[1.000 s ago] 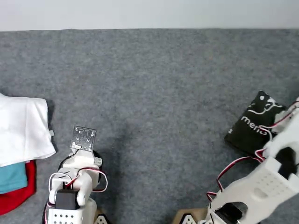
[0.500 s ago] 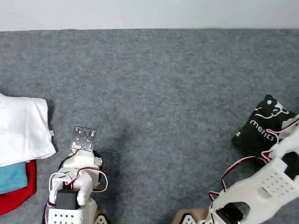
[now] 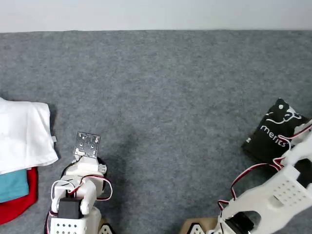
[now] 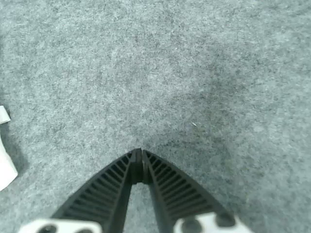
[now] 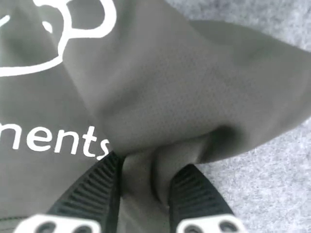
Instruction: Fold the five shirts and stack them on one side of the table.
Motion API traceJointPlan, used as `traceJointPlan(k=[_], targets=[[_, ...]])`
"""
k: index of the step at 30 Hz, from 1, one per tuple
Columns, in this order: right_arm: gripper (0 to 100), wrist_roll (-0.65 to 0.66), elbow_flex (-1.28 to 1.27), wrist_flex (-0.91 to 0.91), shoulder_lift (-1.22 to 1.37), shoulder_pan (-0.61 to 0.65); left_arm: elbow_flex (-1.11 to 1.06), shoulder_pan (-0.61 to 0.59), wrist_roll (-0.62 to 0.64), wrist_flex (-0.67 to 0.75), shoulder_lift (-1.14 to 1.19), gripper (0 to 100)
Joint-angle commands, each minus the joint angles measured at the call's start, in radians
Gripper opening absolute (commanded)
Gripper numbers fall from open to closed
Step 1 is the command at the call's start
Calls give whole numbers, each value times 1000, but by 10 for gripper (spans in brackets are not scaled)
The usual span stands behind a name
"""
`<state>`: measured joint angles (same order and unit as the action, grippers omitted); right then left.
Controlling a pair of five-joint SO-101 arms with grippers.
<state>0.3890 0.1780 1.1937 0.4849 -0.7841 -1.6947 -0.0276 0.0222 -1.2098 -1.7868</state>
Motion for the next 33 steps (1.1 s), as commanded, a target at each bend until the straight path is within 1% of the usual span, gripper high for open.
traceJointPlan(k=[1,18,20,24,26,28,33], targets=[[9,9,28,-15,-16,-31,8,-5,8,-11,-8,6],[18,8,28,-15,-15,-41,8,-5,8,-11,-8,6],[76,5,28,-7,-22,-41,8,-5,8,-11,-8,6],[279,2,28,-4,-50,-54,8,-5,8,-11,-8,6],[357,0,28,1,-82,-58,8,-5,8,-11,-8,6],[381,0,28,33,-131,-54,8,-5,8,-11,-8,6],[371,0,28,119,-252,-16,8,-5,8,-11,-8,6]])
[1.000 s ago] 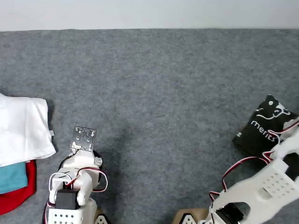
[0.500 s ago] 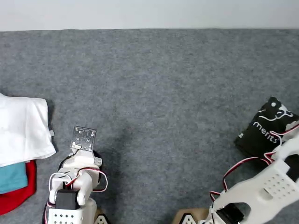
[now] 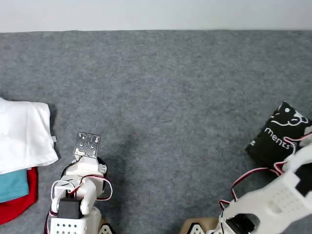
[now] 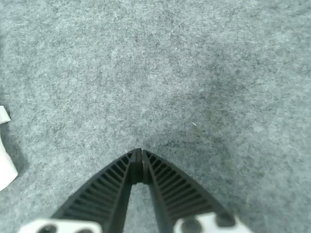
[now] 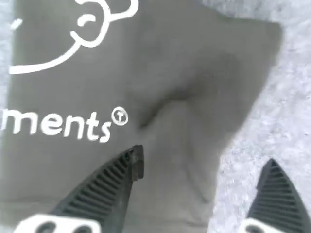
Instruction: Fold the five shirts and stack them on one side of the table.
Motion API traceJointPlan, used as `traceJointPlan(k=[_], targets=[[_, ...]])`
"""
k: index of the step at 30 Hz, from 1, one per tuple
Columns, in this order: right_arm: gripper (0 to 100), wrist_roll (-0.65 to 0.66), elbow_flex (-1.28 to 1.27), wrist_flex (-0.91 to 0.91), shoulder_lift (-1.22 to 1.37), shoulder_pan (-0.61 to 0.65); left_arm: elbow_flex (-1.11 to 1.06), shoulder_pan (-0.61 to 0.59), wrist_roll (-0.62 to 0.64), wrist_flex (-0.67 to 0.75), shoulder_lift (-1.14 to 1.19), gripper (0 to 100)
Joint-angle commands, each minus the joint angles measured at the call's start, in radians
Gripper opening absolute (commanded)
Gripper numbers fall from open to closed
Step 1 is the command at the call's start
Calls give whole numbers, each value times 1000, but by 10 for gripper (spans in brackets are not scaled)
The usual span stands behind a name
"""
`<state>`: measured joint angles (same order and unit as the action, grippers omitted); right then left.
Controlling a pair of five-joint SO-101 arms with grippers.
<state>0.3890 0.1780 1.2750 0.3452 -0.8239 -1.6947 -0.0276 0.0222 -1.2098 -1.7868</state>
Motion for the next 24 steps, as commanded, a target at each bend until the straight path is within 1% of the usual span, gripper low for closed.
traceJointPlan(k=[1,4,6,9,11,12,13,15,18,21,24], targets=[[371,0,28,51,-136,33,8,-5,8,-11,-8,6],[352,5,28,102,-186,47,8,-5,8,-11,-8,6],[307,8,25,139,-203,65,8,-5,8,-11,-8,6],[166,8,21,205,-193,91,8,-5,8,-11,-8,6],[56,15,23,205,-165,101,8,-5,8,-11,-8,6],[8,40,23,203,-147,101,8,-5,8,-11,-8,6],[9,80,23,197,-125,99,8,-5,8,-11,-8,6],[43,169,23,174,-74,67,8,-5,8,-11,-8,6],[20,256,26,48,7,13,8,-5,8,-11,-8,6],[11,276,26,-48,76,-27,8,-5,8,-11,-8,6],[9,276,26,-85,127,-36,8,-5,8,-11,-8,6]])
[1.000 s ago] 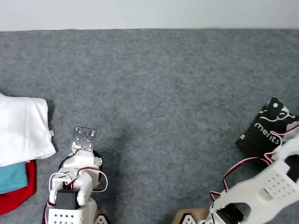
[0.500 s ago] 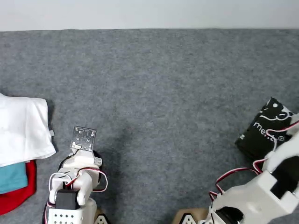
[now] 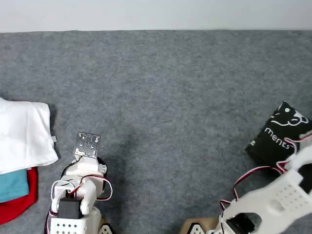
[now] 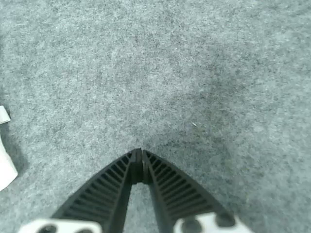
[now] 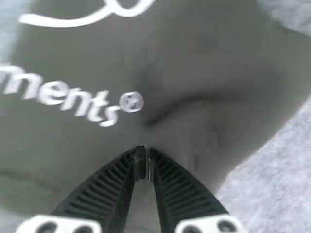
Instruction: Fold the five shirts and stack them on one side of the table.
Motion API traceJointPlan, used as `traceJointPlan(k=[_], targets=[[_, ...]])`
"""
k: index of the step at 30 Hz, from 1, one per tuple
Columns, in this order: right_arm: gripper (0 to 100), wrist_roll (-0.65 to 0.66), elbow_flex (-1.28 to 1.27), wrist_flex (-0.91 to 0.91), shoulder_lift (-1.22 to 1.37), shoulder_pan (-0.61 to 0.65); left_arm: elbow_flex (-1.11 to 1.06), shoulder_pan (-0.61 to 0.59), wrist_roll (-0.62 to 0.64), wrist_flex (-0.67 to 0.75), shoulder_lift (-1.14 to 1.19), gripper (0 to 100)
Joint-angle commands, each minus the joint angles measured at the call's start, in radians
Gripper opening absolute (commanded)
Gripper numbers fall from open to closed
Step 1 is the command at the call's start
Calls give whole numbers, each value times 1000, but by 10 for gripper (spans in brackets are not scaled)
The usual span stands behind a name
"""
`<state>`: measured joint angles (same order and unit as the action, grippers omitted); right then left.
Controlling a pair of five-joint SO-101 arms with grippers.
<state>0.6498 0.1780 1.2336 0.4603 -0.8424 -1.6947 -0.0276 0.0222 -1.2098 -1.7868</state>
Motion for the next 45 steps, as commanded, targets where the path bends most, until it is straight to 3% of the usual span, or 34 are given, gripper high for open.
traceJointPlan(k=[1,7,26,37,45], targets=[[9,15,26,-50,27,-18,8,-5,8,-11,-8,6],[9,11,43,-45,59,12,8,-5,8,-11,-8,6],[9,6,123,475,-268,209,8,-5,8,-11,-8,6],[9,-78,-51,222,-94,259,8,-5,8,-11,-8,6],[9,-143,-6,260,-38,318,8,-5,8,-11,-8,6]])
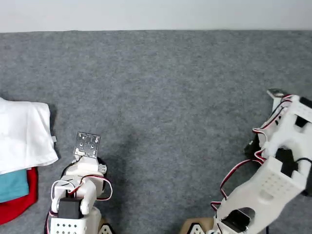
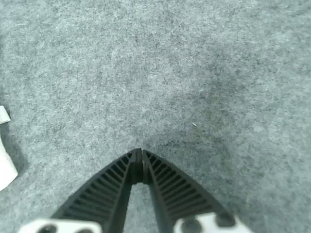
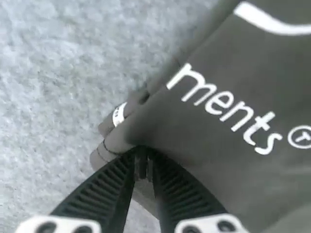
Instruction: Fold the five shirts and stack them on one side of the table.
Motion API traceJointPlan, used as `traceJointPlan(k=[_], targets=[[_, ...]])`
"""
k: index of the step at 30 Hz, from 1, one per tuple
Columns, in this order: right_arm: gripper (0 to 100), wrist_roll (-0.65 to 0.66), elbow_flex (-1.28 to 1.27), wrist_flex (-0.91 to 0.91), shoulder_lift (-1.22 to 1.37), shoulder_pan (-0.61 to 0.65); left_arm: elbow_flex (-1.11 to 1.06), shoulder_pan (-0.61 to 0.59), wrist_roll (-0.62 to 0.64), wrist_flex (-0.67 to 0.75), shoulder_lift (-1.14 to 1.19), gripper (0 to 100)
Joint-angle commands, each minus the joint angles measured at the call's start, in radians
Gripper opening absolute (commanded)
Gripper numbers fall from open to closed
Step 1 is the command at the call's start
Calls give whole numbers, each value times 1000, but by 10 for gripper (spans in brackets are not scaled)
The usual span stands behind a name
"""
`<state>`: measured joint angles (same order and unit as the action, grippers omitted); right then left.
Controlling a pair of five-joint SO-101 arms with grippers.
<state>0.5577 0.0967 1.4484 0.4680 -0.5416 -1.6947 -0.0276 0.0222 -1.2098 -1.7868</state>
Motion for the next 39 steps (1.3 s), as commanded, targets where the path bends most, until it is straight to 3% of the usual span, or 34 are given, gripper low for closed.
traceJointPlan(k=[1,10,15,23,39], targets=[[9,-63,103,76,-71,19,8,-5,8,-11,-8,6],[9,-72,173,269,-364,128,8,-5,8,-11,-8,6],[9,-192,157,348,-524,196,8,-5,8,-11,-8,6],[9,-296,-29,346,-811,217,8,2,6,-11,-8,6],[9,-302,-520,346,-1224,214,10,3,6,-11,-8,7]])
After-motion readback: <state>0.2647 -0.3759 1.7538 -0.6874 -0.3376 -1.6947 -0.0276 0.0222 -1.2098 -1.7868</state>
